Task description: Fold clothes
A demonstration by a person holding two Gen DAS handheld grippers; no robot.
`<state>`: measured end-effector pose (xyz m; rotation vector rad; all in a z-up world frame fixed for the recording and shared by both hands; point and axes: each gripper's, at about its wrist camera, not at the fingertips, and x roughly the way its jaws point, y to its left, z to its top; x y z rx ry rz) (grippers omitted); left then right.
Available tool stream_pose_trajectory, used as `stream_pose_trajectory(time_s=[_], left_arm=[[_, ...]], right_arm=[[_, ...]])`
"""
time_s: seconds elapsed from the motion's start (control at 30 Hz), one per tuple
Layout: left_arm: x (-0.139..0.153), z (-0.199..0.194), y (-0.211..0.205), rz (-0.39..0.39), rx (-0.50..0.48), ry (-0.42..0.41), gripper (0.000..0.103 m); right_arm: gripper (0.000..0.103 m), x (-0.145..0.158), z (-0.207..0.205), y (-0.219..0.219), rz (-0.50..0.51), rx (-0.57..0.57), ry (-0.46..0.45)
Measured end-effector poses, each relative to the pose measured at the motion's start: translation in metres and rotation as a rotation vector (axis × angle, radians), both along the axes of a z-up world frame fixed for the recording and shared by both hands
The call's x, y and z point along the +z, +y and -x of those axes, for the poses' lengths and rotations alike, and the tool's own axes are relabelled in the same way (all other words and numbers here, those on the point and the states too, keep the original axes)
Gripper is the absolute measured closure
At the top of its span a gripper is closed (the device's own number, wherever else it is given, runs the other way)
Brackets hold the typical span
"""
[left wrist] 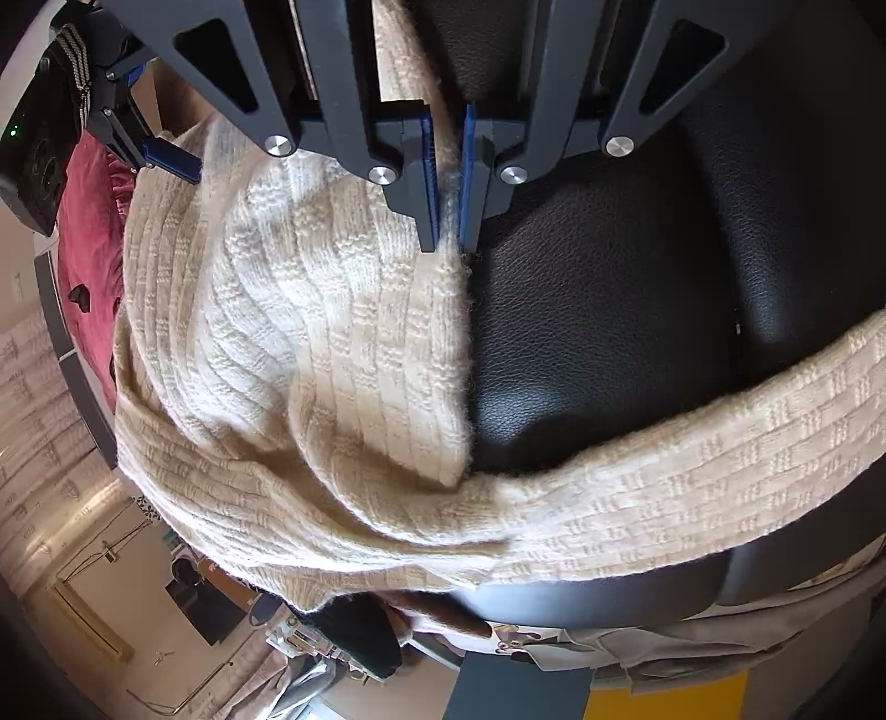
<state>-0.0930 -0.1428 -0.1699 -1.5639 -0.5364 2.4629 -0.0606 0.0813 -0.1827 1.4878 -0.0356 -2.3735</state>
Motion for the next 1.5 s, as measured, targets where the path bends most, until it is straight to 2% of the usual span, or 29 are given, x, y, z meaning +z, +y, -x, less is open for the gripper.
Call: stream_pose_trajectory(time_s=[0.1, 0.2, 0.27, 0.33, 0.4, 0.47, 0.5, 0.57, 0.63, 0.7, 0.77, 0.87, 1.0, 1.13, 1.23, 1.3, 1.33, 1.4, 1.5], left_arm=[[0.003, -0.006, -0.012, 0.031, 0.025, 0.005, 0.097], [0.003, -0.013, -0.032, 0.009, 0.058, -0.006, 0.097], [0.006, -0.017, -0.043, 0.063, 0.081, -0.002, 0.099], [0.005, -0.023, -0.056, 0.069, 0.103, -0.013, 0.099], [0.004, -0.028, -0.071, 0.02, 0.134, -0.021, 0.099], [0.005, -0.037, -0.085, -0.087, 0.153, 0.001, 0.097], [0.006, -0.038, -0.088, -0.126, 0.153, 0.008, 0.088], [0.01, -0.035, -0.086, -0.159, 0.129, 0.025, 0.08], [0.02, -0.025, -0.073, -0.129, 0.077, 0.074, 0.074], [0.026, -0.009, -0.057, -0.093, 0.021, 0.1, 0.068], [0.025, 0.011, -0.038, -0.024, -0.047, 0.102, 0.065], [0.02, 0.031, -0.015, 0.084, -0.131, 0.088, 0.064], [0.009, 0.049, 0.002, 0.197, -0.175, 0.09, 0.064], [0.006, 0.051, 0.007, 0.213, -0.2, 0.101, 0.059], [0.004, 0.052, 0.01, 0.228, -0.191, 0.098, 0.062], [0.002, 0.055, 0.008, 0.259, -0.173, 0.097, 0.086], [0.003, 0.054, 0.005, 0.259, -0.163, 0.091, 0.09], [0.004, 0.051, -0.004, 0.244, -0.134, 0.084, 0.094], [0.004, 0.044, -0.016, 0.237, -0.099, 0.096, 0.095]], right_arm=[[0.0, -0.001, -0.003, -0.01, -0.01, 0.027, -0.003], [0.0, -0.001, -0.009, -0.024, -0.034, 0.062, 0.0], [0.0, -0.002, -0.011, -0.033, -0.048, 0.084, 0.001], [0.0, -0.002, -0.014, -0.04, -0.052, 0.108, 0.0], [0.0, -0.002, -0.017, -0.045, -0.056, 0.128, 0.0], [0.0, -0.002, -0.019, -0.051, -0.059, 0.148, -0.001], [0.0, -0.002, -0.021, -0.054, -0.061, 0.158, -0.001], [0.0, -0.002, -0.026, -0.059, -0.065, 0.186, -0.006], [0.0, 0.0, -0.031, -0.061, -0.051, 0.202, -0.013], [0.0, 0.004, -0.031, -0.057, 0.013, 0.193, -0.027], [0.0, 0.009, -0.031, -0.049, 0.079, 0.181, -0.037], [0.0, 0.019, -0.032, -0.041, 0.125, 0.176, -0.009], [0.0, 0.037, -0.026, -0.036, 0.099, 0.175, 0.071], [0.0, 0.048, -0.005, -0.013, 0.064, 0.122, 0.123], [0.0, 0.041, 0.024, -0.008, 0.061, 0.067, 0.097], [0.0, 0.03, 0.035, -0.011, 0.047, 0.041, 0.069], [0.0, 0.023, 0.039, -0.013, 0.037, 0.03, 0.046], [0.0, 0.009, 0.044, -0.018, 0.009, 0.017, -0.004], [0.0, 0.003, 0.04, -0.034, -0.085, 0.027, -0.001]])
